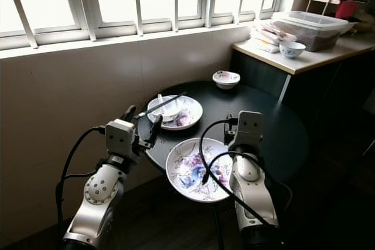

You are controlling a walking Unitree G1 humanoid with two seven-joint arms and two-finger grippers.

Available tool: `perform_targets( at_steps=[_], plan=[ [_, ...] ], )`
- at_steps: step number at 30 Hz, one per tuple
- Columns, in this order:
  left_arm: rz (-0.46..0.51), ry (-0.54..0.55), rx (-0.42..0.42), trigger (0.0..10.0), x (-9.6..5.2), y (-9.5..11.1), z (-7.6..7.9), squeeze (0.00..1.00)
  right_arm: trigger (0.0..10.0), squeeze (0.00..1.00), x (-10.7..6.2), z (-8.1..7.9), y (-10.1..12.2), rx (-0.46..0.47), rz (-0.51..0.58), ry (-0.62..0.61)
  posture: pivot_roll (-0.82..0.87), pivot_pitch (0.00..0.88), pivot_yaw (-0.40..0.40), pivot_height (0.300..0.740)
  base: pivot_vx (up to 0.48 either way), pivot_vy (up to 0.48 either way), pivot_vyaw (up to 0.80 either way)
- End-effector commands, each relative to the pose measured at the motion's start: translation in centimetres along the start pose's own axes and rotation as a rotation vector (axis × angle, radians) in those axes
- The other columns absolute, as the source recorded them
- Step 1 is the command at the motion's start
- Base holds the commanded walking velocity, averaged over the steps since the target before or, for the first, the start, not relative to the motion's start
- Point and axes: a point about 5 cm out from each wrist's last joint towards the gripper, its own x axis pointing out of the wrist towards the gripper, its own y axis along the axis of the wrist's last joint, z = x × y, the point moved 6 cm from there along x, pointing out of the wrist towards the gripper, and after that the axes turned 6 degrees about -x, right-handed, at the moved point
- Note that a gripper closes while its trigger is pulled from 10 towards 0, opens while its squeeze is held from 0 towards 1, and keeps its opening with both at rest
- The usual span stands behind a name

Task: Kitchen organization

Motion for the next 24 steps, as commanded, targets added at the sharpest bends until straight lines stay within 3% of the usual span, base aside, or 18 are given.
perform_targets(
  at_steps=[1,4,7,13,24],
  plan=[
    [-0.013,-0.002,0.008,10.0,0.0,-0.3,0.0,0.00,10.0,0.00,0.2,1.1,-1.6,0.013,-0.086,-0.047,0.04,0.000,-0.055,0.740,0.000,0.000,0.00],
    [-0.020,0.001,0.011,10.0,0.0,-0.4,-0.1,0.00,10.0,0.00,0.2,3.0,-4.1,-0.044,-0.205,-0.125,0.04,0.000,-0.055,0.740,0.000,0.000,0.00],
    [-0.025,0.001,0.014,10.0,-0.1,-0.5,-0.1,0.00,10.0,0.00,-0.1,3.5,-5.5,0.010,-0.272,-0.140,0.04,0.000,-0.054,0.740,0.000,0.000,0.00],
    [-0.033,0.002,0.021,10.0,-0.1,-0.6,-0.2,0.00,10.0,0.00,-0.9,2.8,-8.4,0.106,-0.420,-0.108,0.04,0.000,-0.053,0.740,0.000,0.000,0.00],
    [-0.038,0.003,0.022,10.0,-0.1,-0.7,-0.2,0.00,10.0,0.00,-1.8,1.8,-10.8,0.233,-0.552,-0.083,0.05,0.000,-0.053,0.740,0.000,0.000,0.00]
  ],
)
